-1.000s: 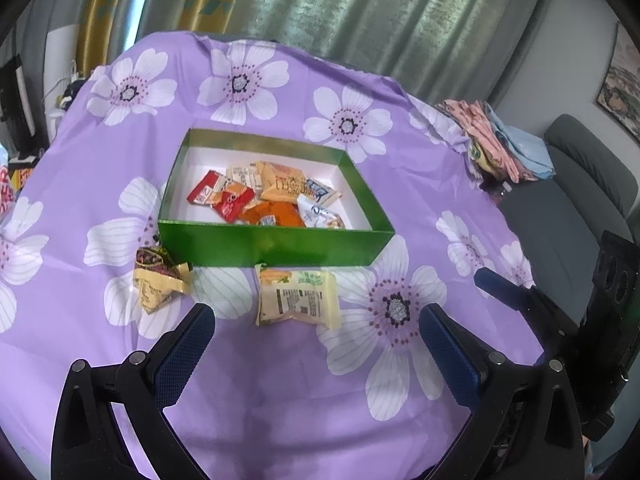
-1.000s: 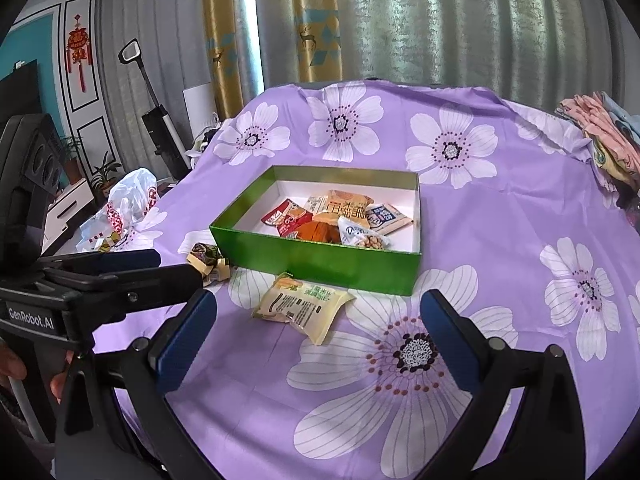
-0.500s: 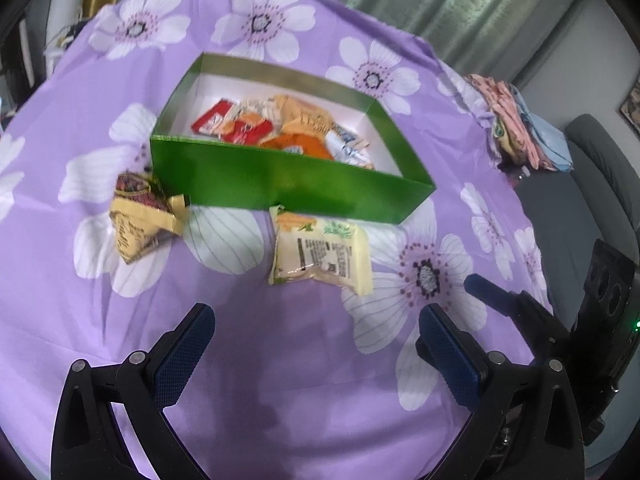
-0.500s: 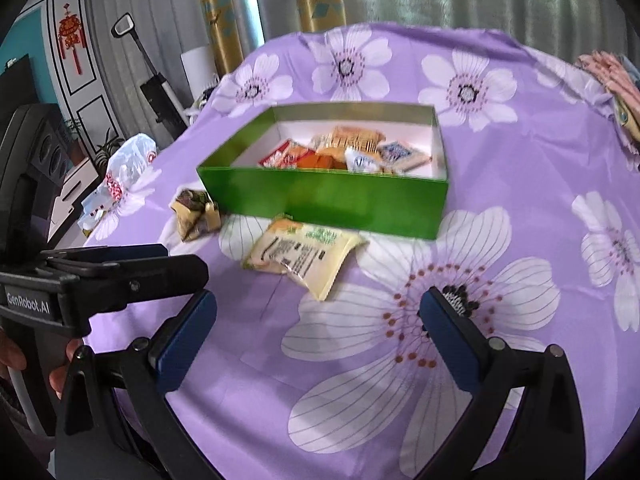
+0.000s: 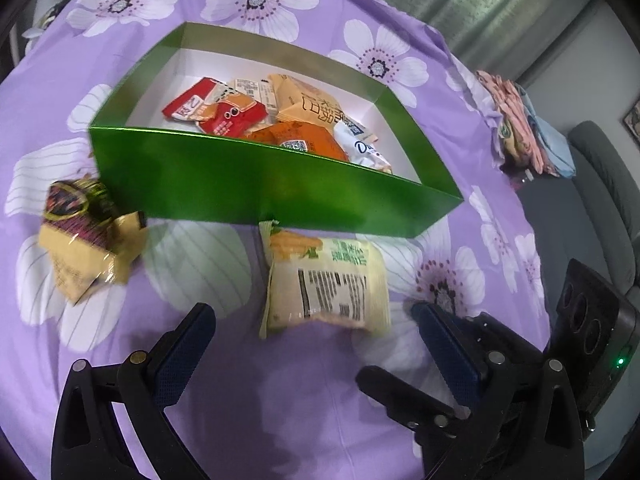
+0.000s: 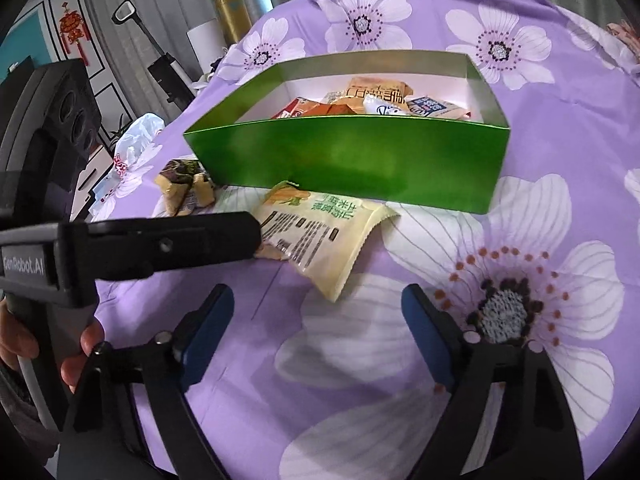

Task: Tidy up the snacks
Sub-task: 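Move the right gripper to the pale green-and-white packet, then grasp the pale green-and-white packet with the right gripper and lift it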

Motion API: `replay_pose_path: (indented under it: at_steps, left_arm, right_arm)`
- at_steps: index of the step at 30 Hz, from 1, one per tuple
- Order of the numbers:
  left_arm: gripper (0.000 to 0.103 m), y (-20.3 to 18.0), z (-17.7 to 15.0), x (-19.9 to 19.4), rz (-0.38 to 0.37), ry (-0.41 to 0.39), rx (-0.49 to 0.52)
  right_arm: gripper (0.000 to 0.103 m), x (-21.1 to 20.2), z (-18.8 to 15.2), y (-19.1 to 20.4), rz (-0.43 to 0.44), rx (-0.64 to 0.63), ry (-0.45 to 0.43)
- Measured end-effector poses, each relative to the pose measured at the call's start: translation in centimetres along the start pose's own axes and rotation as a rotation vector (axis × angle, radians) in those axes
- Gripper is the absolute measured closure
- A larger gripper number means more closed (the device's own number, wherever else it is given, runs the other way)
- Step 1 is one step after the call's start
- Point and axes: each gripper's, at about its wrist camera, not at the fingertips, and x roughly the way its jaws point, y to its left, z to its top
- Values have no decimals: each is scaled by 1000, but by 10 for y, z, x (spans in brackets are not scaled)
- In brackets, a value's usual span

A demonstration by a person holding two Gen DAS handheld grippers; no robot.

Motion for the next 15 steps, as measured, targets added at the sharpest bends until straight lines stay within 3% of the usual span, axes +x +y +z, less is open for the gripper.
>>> replay_pose_path:
  at_steps: [11, 13, 15]
  left_arm:
    - [25, 0, 10, 15, -8, 22, 11]
    - [38, 1, 8, 16, -13, 31, 12]
    - [42, -1, 7, 19, 4, 38, 22]
  right_arm:
    - [35, 27, 17, 3, 33, -34, 35]
    - [42, 29, 19, 4, 33, -42, 37]
    - [47, 31, 20, 5, 35, -50, 40]
